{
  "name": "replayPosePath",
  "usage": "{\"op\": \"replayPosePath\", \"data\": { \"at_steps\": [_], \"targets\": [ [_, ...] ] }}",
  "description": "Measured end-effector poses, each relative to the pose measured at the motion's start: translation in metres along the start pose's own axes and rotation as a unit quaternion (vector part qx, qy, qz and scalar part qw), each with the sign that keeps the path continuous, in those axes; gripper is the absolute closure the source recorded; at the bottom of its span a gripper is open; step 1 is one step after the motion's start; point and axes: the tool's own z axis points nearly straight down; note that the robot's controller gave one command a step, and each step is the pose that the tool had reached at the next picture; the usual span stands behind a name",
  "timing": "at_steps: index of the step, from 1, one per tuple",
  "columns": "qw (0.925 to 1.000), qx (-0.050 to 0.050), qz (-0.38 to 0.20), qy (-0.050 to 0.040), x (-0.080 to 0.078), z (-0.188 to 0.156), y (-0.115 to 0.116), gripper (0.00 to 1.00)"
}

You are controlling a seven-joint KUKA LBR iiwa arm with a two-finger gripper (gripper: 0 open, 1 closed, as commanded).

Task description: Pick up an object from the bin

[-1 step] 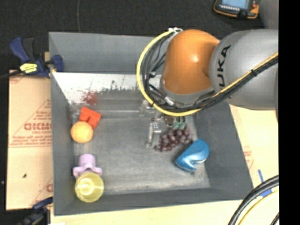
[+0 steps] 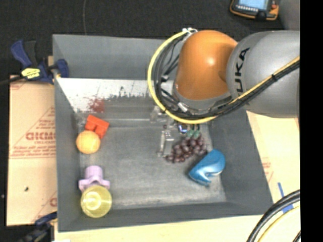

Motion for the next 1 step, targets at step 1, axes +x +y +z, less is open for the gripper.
{"op": "replayPosePath", "data": {
  "at_steps": [1],
  "targets": [
    [0.9860, 0.001, -0.167, -0.0016, -0.0243, 0.1308, -0.0787, 0.00]
  ]
}}
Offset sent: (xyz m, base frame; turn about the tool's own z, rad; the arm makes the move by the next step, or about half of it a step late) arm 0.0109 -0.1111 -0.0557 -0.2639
